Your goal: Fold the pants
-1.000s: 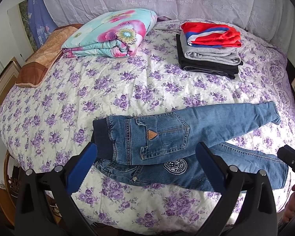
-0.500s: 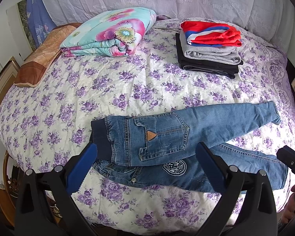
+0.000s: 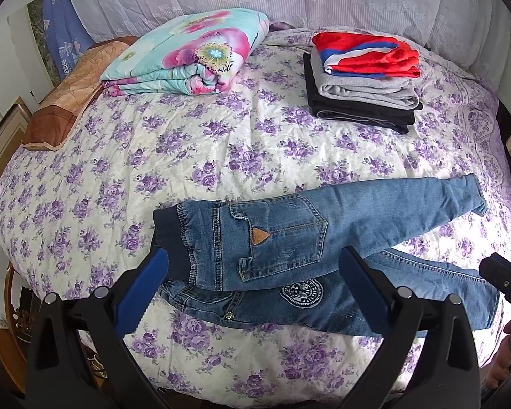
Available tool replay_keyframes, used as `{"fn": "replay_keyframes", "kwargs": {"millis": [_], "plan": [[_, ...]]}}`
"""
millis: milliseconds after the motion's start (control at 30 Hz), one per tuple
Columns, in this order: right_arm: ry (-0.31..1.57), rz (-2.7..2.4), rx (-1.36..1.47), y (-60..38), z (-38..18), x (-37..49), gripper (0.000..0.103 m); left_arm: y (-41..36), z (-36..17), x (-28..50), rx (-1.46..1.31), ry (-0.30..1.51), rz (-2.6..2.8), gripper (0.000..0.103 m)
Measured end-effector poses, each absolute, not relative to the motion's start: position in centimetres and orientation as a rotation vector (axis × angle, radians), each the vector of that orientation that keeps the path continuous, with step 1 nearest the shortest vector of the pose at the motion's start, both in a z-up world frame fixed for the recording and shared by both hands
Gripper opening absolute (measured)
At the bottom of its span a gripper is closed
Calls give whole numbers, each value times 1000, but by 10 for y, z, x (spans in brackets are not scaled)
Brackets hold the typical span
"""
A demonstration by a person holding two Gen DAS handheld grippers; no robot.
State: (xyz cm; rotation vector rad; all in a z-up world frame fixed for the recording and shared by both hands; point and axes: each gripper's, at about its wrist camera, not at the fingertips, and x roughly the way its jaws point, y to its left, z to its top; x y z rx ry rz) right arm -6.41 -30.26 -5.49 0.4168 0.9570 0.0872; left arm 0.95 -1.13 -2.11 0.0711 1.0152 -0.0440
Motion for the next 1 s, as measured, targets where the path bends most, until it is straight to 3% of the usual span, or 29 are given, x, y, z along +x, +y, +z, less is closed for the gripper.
{"fn": "replay_keyframes", "kwargs": {"millis": [1000], "plan": [[968, 84, 420, -300, -51, -63, 99, -11, -22, 16, 70, 1035, -49, 98]]}}
